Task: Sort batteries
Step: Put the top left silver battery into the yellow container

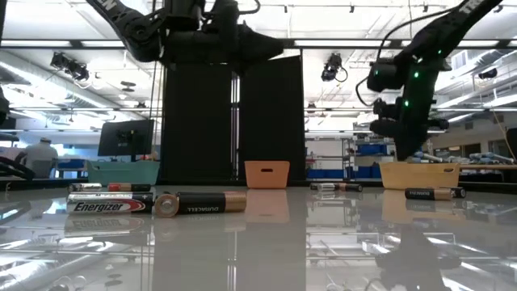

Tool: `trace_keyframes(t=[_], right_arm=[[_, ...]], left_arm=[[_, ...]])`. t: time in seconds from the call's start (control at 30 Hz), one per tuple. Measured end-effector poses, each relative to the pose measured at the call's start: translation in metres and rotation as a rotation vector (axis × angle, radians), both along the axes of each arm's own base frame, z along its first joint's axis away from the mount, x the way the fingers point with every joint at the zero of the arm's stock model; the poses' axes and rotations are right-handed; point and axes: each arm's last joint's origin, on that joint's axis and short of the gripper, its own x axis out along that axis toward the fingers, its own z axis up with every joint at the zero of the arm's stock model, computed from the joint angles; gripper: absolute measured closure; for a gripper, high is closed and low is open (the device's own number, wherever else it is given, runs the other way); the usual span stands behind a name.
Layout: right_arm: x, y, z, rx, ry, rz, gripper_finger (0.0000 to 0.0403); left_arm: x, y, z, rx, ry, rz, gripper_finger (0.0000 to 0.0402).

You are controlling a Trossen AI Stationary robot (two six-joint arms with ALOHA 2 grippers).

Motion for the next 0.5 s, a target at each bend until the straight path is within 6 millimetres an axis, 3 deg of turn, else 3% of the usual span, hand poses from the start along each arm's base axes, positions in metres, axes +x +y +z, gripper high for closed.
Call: trace_keyframes(t=[0.2,0.5], right_arm=[[-0.004,-0.012,-0.016,0.057,0.038,-0.065,0.0339],[-0.003,-0.021,-0.032,0.097,0.064,-0.101,0.0337]], left_arm=[[-0.016,-0.002,0.002,0.002,-0.023,0.025,0.0278],[-0.022,-0.004,0.001,-0.031,-0.014,0.032,0.0278]])
